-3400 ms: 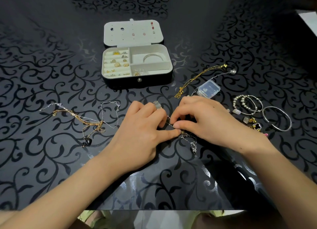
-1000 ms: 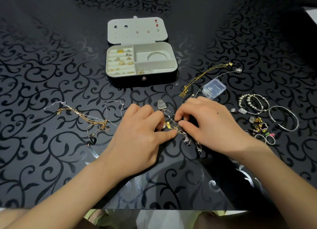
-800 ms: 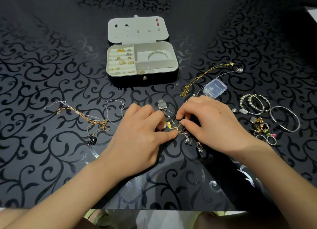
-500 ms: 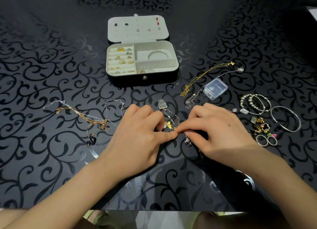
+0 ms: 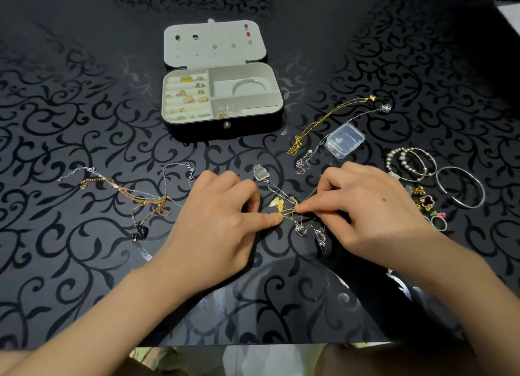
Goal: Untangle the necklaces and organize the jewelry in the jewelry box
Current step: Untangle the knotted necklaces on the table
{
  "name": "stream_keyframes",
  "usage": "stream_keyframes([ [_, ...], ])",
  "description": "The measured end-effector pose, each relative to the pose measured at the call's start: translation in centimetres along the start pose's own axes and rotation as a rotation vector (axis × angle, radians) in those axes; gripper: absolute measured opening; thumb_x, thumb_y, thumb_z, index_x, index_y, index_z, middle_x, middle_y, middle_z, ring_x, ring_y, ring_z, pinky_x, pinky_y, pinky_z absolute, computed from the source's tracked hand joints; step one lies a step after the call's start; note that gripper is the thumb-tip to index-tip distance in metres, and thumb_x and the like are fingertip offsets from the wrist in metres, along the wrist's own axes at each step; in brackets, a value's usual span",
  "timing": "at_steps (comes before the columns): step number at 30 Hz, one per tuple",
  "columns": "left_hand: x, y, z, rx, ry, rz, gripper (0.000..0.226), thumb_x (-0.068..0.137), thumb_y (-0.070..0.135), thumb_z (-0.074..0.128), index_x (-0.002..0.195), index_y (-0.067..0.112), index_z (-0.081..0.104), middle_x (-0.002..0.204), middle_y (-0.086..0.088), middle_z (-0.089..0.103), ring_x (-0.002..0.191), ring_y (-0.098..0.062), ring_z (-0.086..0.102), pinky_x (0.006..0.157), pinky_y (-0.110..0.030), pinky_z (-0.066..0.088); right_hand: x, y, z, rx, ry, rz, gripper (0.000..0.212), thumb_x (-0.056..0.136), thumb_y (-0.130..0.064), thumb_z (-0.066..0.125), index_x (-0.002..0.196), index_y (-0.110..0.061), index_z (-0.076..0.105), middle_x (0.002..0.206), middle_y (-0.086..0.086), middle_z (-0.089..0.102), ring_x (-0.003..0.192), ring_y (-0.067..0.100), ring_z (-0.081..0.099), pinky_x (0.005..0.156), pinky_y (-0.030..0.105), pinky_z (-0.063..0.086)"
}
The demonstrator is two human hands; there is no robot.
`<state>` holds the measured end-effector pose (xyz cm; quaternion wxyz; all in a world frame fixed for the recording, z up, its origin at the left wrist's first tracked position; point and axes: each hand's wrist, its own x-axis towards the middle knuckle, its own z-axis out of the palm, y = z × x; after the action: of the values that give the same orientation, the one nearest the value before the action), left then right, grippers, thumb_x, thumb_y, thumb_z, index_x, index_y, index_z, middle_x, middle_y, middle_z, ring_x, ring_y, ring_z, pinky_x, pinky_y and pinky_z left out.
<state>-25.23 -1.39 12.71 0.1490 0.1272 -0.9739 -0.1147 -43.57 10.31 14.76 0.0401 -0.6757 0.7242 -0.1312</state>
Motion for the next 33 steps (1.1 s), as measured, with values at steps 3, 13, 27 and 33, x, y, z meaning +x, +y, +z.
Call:
stream_keyframes([
  [3,0.0,0.1,0.0,-0.015,0.009,-0.003,0.036,0.075,0.011,0.056,0.098,0.031,0.074,0.077,0.003,0.054,0.071,-0.018,0.039,0.067,-0.028,0.016,0.1,-0.1,0.0,-0.008,0.008,-0.004,0.029,0.071,-0.019,0.058,0.087,-0.037,0.074,0.069,-0.01,0.055,0.064,0.017,0.05,0.062,0.028,0.034],
  [13,0.0,0.5,0.2,-0.057,0.01,0.045,0.033,0.081,0.015,0.051,0.099,0.031,0.074,0.077,0.002,0.055,0.07,-0.022,0.047,0.063,-0.034,0.028,0.3,-0.3,0.3,0.008,0.049,-0.004,0.021,0.081,-0.029,0.053,0.087,-0.033,0.073,0.072,-0.011,0.056,0.068,0.018,0.052,0.063,0.028,0.037],
  [27,0.3,0.7,-0.5,-0.198,0.184,-0.206,0.022,0.076,0.021,0.054,0.086,0.02,0.073,0.081,0.004,0.057,0.076,-0.018,0.048,0.066,-0.035,0.034,2.0,-1.3,0.8,0.056,0.079,-0.005,0.026,0.077,-0.043,0.045,0.072,-0.027,0.065,0.072,-0.012,0.057,0.072,0.01,0.043,0.065,0.022,0.028],
  [33,0.6,0.9,0.0,-0.177,0.173,-0.191,0.019,0.077,0.021,0.054,0.084,0.02,0.072,0.083,0.005,0.057,0.077,-0.018,0.048,0.069,-0.031,0.029,2.0,-1.0,1.0,0.009,0.027,-0.017,0.009,0.075,-0.031,0.059,0.073,-0.025,0.066,0.072,-0.011,0.058,0.07,0.019,0.053,0.065,0.026,0.033],
])
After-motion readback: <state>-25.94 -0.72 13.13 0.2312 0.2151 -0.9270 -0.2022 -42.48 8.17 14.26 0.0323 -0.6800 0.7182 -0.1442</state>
